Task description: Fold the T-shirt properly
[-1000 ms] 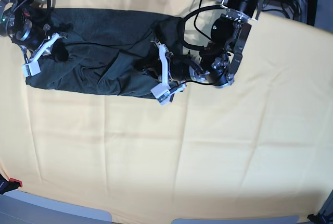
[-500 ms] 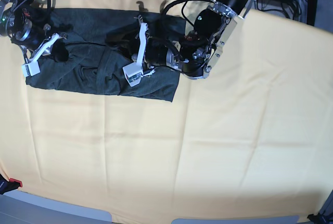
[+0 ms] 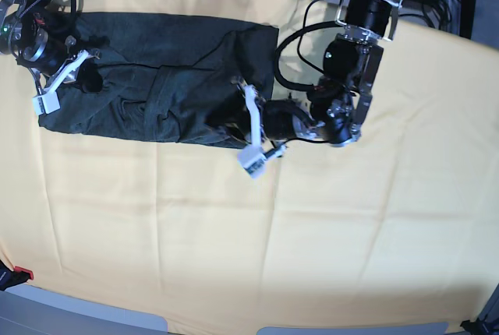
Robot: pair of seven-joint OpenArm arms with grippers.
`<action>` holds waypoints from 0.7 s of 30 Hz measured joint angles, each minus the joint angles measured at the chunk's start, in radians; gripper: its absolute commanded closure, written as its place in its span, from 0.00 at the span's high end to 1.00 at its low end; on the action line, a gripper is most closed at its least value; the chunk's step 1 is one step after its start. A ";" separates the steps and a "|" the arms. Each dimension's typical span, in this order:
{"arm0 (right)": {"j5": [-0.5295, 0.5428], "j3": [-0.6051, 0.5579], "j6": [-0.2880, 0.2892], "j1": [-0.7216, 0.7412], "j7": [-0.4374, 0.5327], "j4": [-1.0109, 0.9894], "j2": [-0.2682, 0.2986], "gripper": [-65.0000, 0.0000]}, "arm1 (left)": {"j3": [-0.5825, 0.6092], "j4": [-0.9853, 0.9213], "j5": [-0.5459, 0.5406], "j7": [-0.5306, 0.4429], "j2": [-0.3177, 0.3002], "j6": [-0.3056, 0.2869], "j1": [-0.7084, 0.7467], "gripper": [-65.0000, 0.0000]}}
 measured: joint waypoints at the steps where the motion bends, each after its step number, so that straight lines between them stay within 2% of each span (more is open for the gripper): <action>1: 0.000 0.000 0.000 0.000 0.000 0.000 0.000 0.07 | 0.031 0.000 0.021 -0.002 -0.004 0.000 -0.001 0.00; 5: 0.000 0.000 0.000 0.000 0.000 0.000 0.000 0.07 | 0.137 0.000 0.063 0.040 -0.008 0.000 -0.002 0.00; 13: 0.000 0.000 0.000 0.000 0.000 0.000 0.000 0.07 | 0.272 0.000 0.056 0.057 -0.008 0.000 -0.002 0.00; 17: 0.000 0.000 0.000 0.000 0.000 0.000 0.000 0.07 | 0.295 0.000 0.034 0.053 0.001 -0.043 -0.002 0.00; 19: 0.000 0.000 0.000 0.000 0.000 0.000 0.000 0.07 | 0.295 0.000 0.002 0.022 0.010 -0.077 -0.002 0.00; 21: 0.000 0.000 0.000 0.000 0.000 0.000 0.000 0.07 | 0.295 0.000 -0.012 -0.015 0.017 -0.076 -0.003 0.00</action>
